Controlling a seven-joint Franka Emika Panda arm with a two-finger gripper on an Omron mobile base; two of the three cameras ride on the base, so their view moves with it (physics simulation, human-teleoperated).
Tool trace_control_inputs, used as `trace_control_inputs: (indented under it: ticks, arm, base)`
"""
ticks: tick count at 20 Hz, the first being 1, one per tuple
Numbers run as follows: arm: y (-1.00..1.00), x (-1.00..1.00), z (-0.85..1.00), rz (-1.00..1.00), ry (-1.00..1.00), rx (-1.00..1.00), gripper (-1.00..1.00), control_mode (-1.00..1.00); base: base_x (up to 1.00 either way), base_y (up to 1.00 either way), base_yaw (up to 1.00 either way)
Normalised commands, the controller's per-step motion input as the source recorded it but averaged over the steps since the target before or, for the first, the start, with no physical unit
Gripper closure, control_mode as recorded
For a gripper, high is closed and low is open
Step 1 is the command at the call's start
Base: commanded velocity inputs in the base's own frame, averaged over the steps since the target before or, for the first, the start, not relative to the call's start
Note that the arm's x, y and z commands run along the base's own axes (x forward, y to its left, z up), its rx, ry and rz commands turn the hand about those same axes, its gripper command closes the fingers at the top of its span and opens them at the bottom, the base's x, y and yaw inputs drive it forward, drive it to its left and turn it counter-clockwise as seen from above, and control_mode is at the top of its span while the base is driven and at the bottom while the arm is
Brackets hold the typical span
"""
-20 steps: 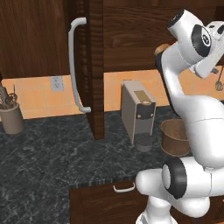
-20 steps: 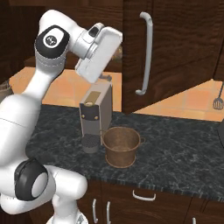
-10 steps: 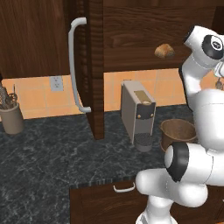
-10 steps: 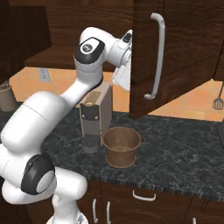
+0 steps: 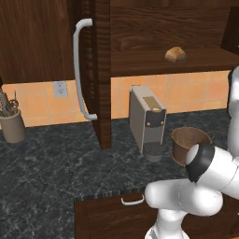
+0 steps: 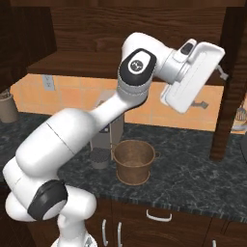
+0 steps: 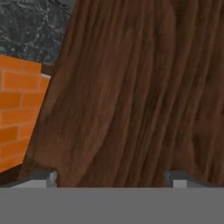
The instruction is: Open the cabinet, pick up the bread from the cabinet and place it in the basket. Then move the basket to the dining counter.
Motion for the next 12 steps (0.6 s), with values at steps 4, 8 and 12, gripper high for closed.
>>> trace_control_inputs:
  ticks: [4,8,12]
  arm:
    - [-0.88,0.01,0.0,0.1,0.0,0.08,-1.0,-1.0]
    - [-0.1,0.0,0.0,0.0,0.0,0.04,-1.0,-1.0]
    - [0.54,0.0,-0.1,0.02,0.0,0.07,-1.0,-1.0]
  base:
    - [0.0,0.0,0.0]
    - [0.0,0.0,0.0]
    - [0.0,0.0,0.0]
